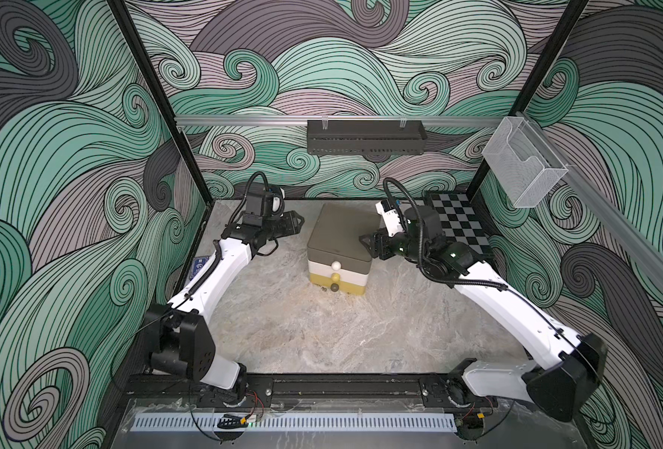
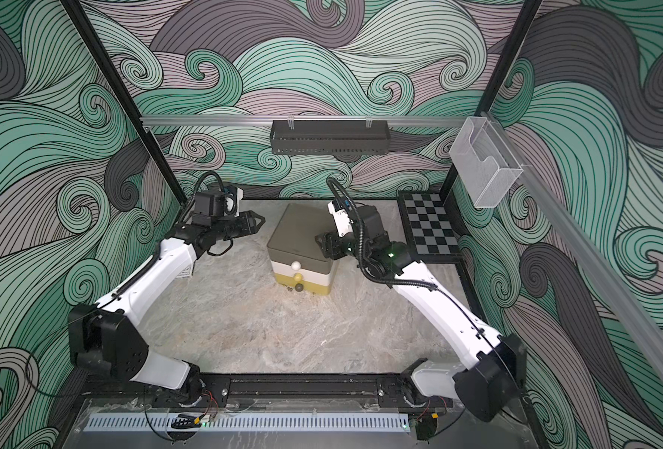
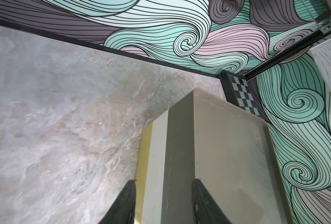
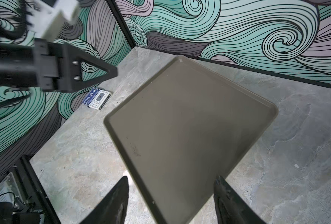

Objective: Take the sponge out of the drawer
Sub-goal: Adjust the storage box at the center of the board, then open the drawer in the storage box.

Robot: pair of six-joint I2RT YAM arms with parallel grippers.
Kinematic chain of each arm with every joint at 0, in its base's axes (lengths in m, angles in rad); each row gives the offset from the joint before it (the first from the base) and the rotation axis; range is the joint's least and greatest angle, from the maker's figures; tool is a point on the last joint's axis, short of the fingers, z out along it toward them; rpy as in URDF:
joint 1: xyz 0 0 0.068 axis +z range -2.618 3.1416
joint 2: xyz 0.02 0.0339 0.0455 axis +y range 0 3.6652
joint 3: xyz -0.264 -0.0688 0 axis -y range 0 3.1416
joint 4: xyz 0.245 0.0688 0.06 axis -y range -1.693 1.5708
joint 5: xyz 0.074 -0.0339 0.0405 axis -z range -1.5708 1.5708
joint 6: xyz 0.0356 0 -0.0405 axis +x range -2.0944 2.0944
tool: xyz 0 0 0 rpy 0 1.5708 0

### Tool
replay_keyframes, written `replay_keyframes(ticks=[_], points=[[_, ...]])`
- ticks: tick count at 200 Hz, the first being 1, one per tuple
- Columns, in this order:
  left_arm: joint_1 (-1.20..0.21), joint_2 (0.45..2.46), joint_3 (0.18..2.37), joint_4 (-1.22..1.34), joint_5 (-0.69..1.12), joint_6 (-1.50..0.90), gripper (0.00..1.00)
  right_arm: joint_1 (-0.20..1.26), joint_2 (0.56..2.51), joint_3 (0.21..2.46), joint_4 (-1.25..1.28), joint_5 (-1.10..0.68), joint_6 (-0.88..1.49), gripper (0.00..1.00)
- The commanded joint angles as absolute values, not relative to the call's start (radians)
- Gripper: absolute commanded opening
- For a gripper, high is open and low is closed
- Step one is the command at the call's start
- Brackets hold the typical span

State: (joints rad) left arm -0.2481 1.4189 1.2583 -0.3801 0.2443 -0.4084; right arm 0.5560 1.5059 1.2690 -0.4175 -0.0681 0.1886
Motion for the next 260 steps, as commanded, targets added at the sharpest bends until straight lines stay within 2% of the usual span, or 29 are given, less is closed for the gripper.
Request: replay_keyframes(ticks=[1,36,66,137,208,260], points=[[-0.253,1.278,1.170,-0.461,0.193,-0.390,0.47,0.556,1.597,1.329,-0.425,-0.056,0.123,0.66],[-0.278,1.080,0.974,-0.445,0.313,-0.428,0.46,0.556,1.685,1.353,-0.417,-0.063,0.147,0.60],[-0.364,1.029,0.873,-0.370,0.356,-0.497,0.46,0.557,1.735,1.354,-0.415,-0.034,0.141,0.55],[-0.523,1.224,0.954,-0.206,0.316,-0.549,0.47,0.553,1.747,1.323,-0.417,-0.019,0.144,0.56],[-0.546,1.458,1.048,-0.097,0.382,-0.559,0.48,0.543,1.754,1.297,-0.416,-0.041,0.152,0.57],[-0.560,1.505,1.066,-0.090,0.316,-0.540,0.48,0.541,1.760,1.299,-0.415,-0.070,0.161,0.57]])
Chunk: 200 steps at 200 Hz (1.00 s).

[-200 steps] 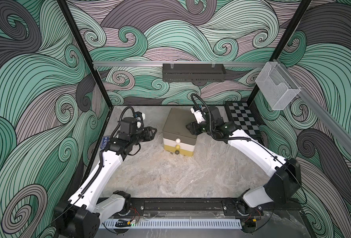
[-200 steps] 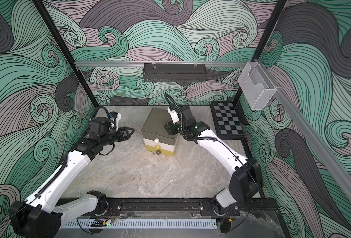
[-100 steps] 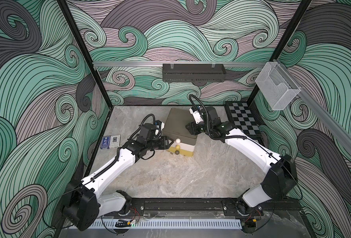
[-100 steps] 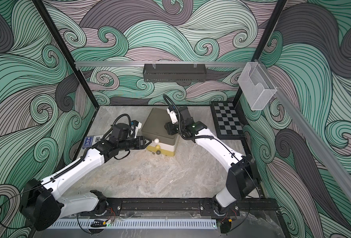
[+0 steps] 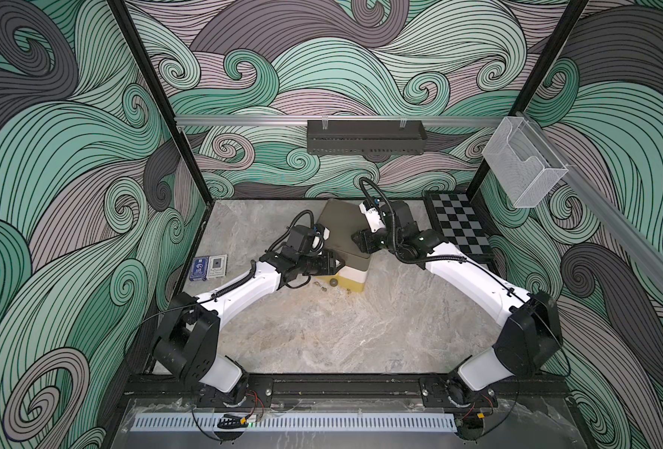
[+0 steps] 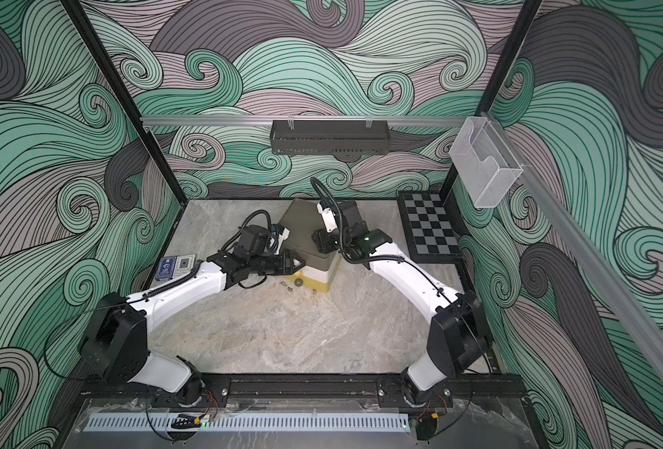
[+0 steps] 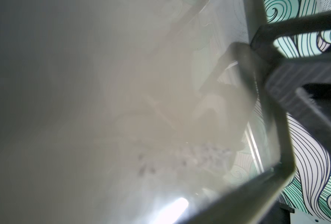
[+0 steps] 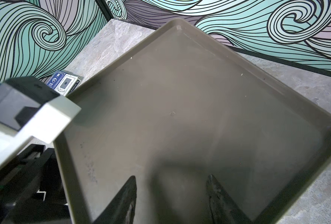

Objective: Take the sponge out of the drawer
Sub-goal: Open the drawer in the storage box.

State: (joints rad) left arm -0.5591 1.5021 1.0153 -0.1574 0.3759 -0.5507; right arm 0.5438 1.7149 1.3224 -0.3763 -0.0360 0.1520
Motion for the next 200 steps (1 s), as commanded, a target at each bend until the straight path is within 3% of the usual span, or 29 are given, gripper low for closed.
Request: replay_keyframes(ticks=[1,83,200], points=[[-0.560,1.505,1.066,-0.091,0.314,-0.539,0.48,0.541,1.760,1.299,-0.415,-0.070,0.161,0.57],[-0.560,1.449,1.100,-0.147,0.188,-0.489,0.43,0.540,1.746,1.273,-0.413,-0.070,0.158,0.58],[-0.561,1.479,1.098,-0.145,0.227,-0.473,0.42,0.537,1.748,1.273,-0.404,-0.088,0.166,0.58]])
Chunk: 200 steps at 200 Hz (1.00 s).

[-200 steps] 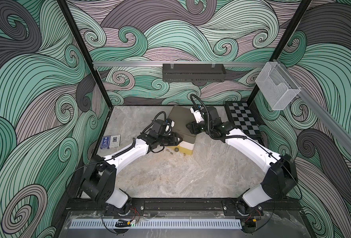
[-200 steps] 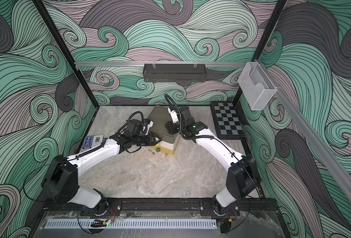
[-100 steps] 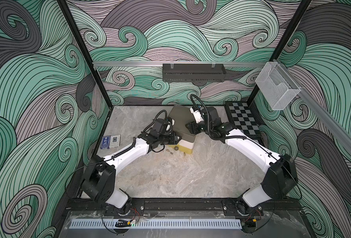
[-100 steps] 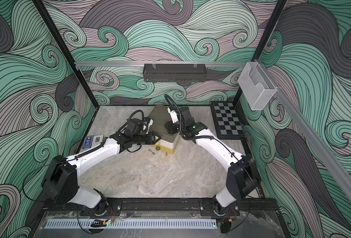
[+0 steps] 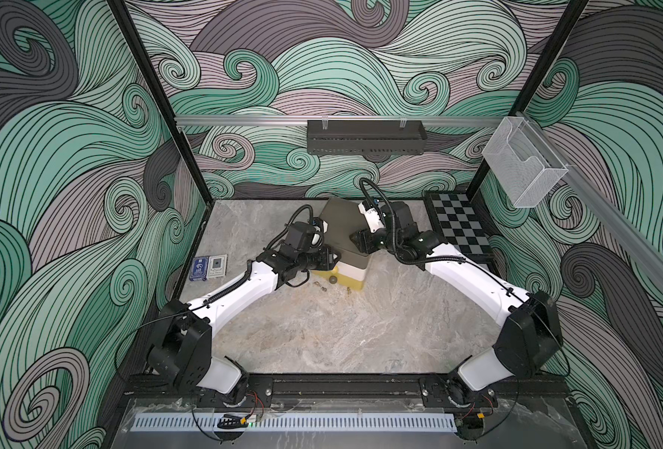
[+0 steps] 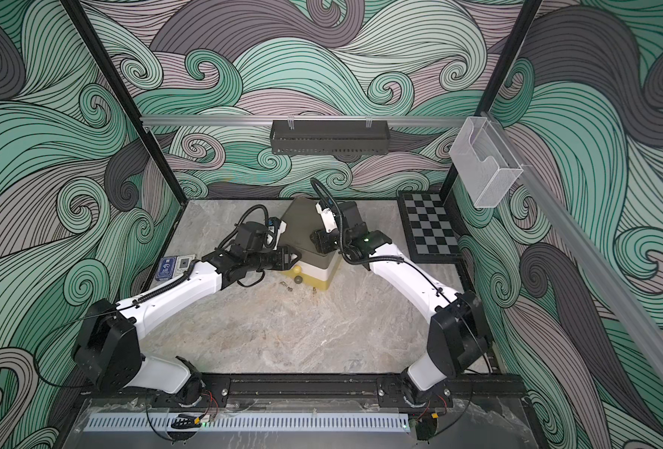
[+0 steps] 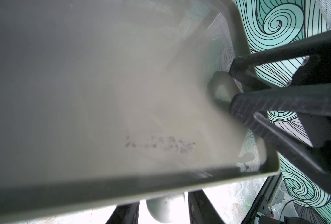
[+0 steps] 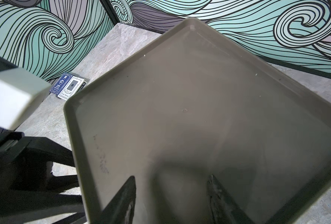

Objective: Take the sponge out of the drawer
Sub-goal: Open the drawer in the storage box.

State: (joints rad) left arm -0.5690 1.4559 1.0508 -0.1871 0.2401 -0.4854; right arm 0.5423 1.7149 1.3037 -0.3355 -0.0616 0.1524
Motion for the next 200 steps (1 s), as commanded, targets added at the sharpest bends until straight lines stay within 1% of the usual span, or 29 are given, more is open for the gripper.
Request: replay_keyframes(ticks=[1,34,51,77,107,126,144,200], points=[[-0.562,1.480,1.098,-0.145,0.227,-0.473,0.42,0.538,1.748,1.273,-0.405,-0.088,0.166,0.58],[-0.561,1.495,1.118,-0.155,0.223,-0.451,0.42,0.537,1.752,1.273,-0.404,-0.091,0.169,0.59],[-0.561,1.497,1.123,-0.163,0.209,-0.441,0.40,0.535,1.751,1.272,-0.404,-0.092,0.170,0.59],[-0.561,1.495,1.132,-0.164,0.203,-0.435,0.29,0.535,1.752,1.272,-0.403,-0.092,0.170,0.59],[-0.561,1.483,1.125,-0.170,0.194,-0.437,0.12,0.533,1.752,1.269,-0.403,-0.090,0.170,0.59],[-0.563,1.459,1.102,-0.188,0.185,-0.432,0.07,0.528,1.754,1.269,-0.403,-0.090,0.169,0.58],[-0.569,1.430,1.048,-0.208,0.162,-0.430,0.07,0.522,1.756,1.270,-0.403,-0.092,0.165,0.58],[-0.596,1.191,0.816,-0.324,0.099,-0.466,0.07,0.497,1.770,1.288,-0.403,-0.100,0.150,0.58]])
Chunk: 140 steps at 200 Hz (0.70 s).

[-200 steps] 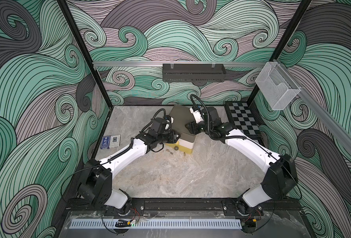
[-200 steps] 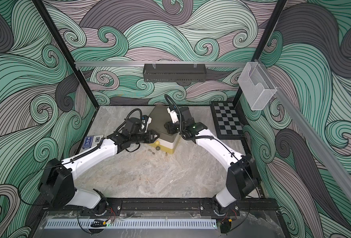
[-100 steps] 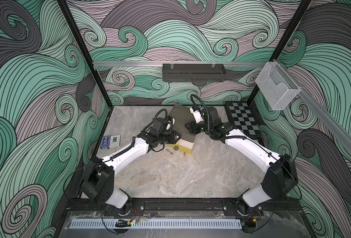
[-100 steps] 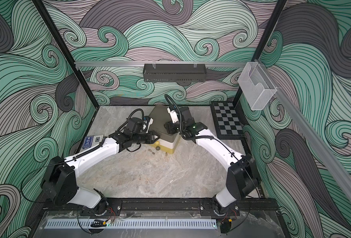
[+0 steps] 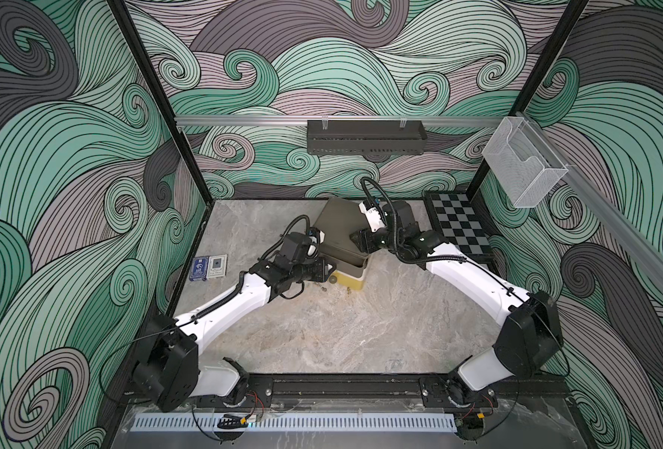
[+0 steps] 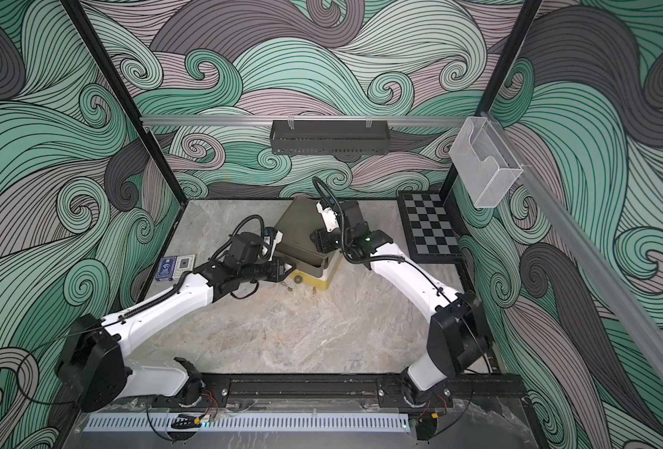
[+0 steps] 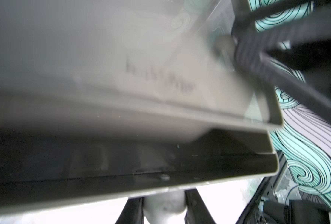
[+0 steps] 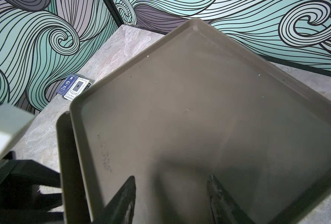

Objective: Take the sponge out of the drawer
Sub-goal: Open the drawer in the storage box.

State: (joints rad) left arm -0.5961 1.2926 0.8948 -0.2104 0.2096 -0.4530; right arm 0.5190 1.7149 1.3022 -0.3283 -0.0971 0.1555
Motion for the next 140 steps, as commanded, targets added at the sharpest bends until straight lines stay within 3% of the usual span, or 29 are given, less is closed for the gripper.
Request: replay_keyframes(ticks=[1,51,102,140], points=[[-0.597,1.186,0.812,-0.326,0.098,-0.469,0.07,0.497,1.770,1.288,-0.403,-0.100,0.150,0.58],[-0.607,0.997,0.755,-0.447,0.053,-0.488,0.09,0.485,1.772,1.317,-0.401,-0.107,0.136,0.58],[-0.611,1.007,0.779,-0.484,0.076,-0.497,0.09,0.483,1.675,1.331,-0.371,-0.088,0.073,0.59],[-0.613,0.989,0.773,-0.487,0.075,-0.499,0.09,0.503,1.544,1.320,-0.358,-0.198,0.032,0.60]])
